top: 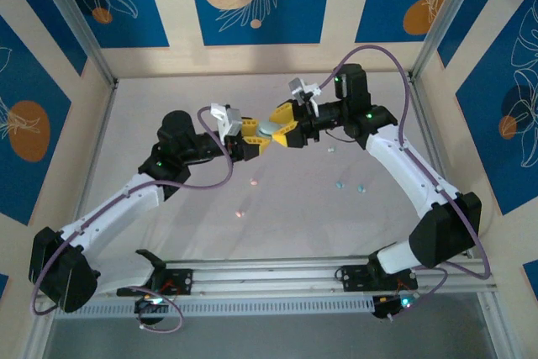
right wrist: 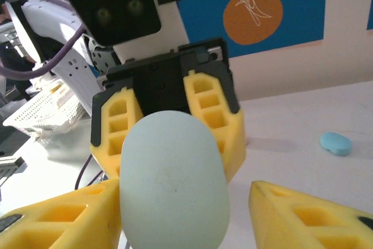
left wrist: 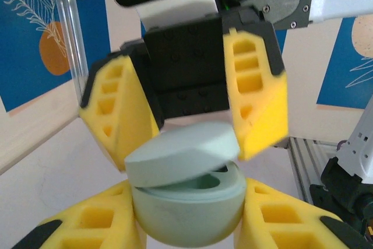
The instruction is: Insert the wireless bluetooth earbuds into the charging case
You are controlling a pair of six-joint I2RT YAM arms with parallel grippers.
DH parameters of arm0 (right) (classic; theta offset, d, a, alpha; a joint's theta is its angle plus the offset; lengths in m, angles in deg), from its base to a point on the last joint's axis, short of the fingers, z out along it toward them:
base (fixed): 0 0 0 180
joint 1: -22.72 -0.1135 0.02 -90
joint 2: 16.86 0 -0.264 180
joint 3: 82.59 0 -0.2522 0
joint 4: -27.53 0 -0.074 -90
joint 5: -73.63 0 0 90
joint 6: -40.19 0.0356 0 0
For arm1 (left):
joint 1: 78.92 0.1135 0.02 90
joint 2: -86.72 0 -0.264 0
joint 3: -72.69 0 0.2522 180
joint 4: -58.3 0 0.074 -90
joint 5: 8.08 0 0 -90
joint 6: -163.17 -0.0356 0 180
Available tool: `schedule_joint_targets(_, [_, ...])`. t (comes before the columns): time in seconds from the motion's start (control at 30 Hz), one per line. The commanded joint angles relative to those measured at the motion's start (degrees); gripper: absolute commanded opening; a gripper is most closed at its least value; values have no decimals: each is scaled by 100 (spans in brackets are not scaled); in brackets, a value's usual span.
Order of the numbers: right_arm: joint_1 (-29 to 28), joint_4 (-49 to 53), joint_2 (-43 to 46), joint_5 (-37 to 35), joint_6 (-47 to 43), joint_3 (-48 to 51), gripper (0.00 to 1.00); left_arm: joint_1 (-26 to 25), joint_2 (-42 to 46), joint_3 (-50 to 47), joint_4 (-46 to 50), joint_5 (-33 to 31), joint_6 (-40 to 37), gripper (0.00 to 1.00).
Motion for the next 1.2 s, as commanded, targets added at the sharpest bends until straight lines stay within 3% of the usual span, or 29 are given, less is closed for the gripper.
schedule_joint_targets(0.0, [143,9,-182,-253,778,-212,58,-65,75,-110,-413,454,-136,21])
schedule_joint_targets(0.53, [365,-1,-102,-761,2198,-582,67,-67,-30,-846,-2002,-247,719,22])
schedule_joint_targets(0.7, [599,-237,214,-1351,2697,-416,70,-71,-31,-1049,-2349,-460,842,22])
schedule_joint_targets(0.8, [821,-399,432,-2079,3151,-173,66,-71,41,-1156,-2388,-621,829,21])
schedule_joint_targets(0.93, [1165,-390,420,-2664,3463,186,54,-70,244,-1274,-2357,-849,760,21])
schedule_joint_targets(1.0, [1359,-283,207,-2504,3720,216,51,-64,343,-1301,-2274,-897,721,21])
schedule_joint_targets(1.17, [1402,-426,-320,-1084,3851,138,54,-65,470,-1309,-2122,-925,666,21])
